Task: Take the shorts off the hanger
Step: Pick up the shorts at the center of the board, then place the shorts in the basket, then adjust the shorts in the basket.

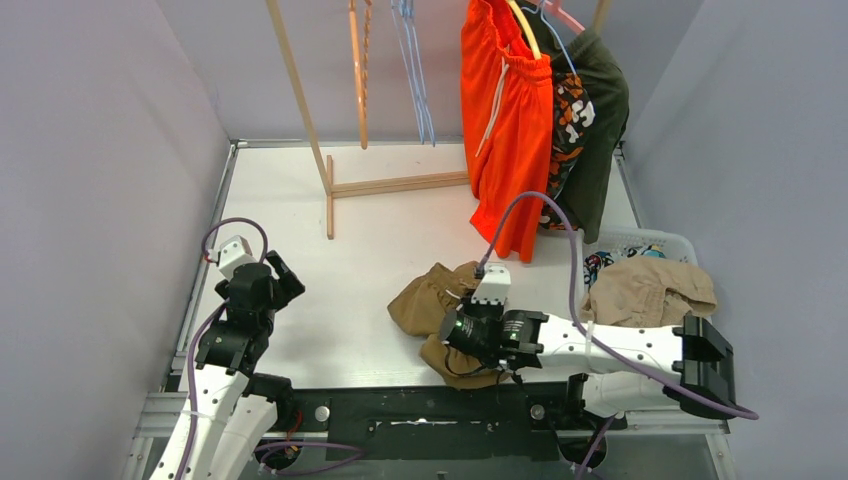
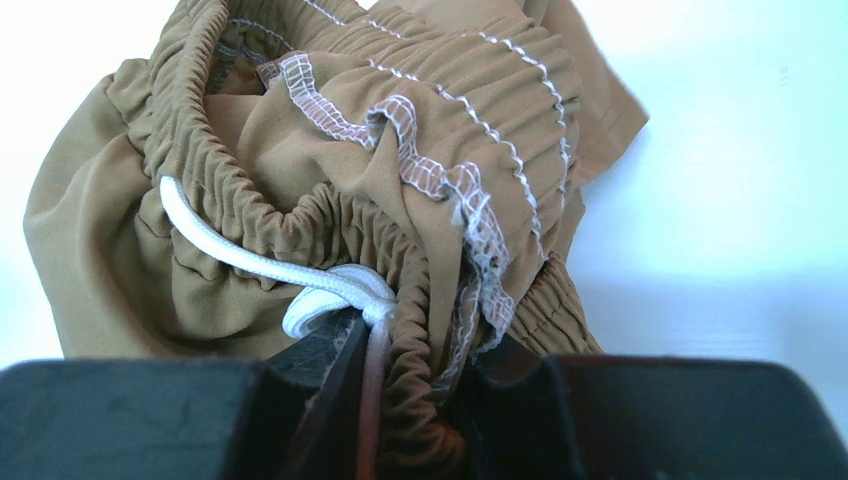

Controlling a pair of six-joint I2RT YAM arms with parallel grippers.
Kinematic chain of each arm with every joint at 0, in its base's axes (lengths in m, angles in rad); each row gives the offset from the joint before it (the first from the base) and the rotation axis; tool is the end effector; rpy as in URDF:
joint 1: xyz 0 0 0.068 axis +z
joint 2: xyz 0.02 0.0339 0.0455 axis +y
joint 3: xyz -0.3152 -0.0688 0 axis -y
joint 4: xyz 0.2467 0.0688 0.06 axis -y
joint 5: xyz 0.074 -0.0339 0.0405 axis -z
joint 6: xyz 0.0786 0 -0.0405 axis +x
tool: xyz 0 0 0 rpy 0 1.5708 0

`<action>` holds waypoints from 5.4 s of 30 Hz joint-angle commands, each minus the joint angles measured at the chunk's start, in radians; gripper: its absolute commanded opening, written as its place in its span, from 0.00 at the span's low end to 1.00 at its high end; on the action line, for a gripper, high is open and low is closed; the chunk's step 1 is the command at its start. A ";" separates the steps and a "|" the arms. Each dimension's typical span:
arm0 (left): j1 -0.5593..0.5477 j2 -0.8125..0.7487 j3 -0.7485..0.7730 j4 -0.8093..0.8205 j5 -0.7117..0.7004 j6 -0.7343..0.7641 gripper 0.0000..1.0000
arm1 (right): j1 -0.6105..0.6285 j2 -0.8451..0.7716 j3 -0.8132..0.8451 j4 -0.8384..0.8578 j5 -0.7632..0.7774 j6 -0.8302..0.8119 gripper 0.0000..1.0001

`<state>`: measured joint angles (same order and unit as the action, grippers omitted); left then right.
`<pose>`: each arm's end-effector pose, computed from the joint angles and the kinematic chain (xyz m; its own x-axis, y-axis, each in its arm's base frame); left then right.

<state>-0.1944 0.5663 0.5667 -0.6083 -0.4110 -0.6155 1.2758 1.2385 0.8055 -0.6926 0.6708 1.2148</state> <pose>0.1244 0.0075 0.2593 -0.3740 -0.4658 -0.8020 -0.4417 0.8498 -0.2876 0.1121 0.2008 0.2401 -0.7210 0.1526 -0.6759 0.0119 0.9780 0.2081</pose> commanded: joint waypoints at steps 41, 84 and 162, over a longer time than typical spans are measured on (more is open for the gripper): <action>0.004 0.000 0.022 0.058 0.009 0.016 0.74 | -0.960 -0.337 0.319 -0.112 0.113 -0.669 0.00; 0.004 0.000 0.018 0.068 0.024 0.025 0.74 | -1.709 -0.333 0.129 -0.024 -0.454 -0.741 0.87; 0.047 -0.019 0.016 0.067 0.041 0.031 0.74 | -1.564 0.029 0.209 0.308 -1.107 -0.719 0.34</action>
<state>-0.1551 0.5529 0.5663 -0.5873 -0.3767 -0.5907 -0.2932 1.1755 1.0050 -0.5442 -0.3122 0.4652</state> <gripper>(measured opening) 0.745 0.355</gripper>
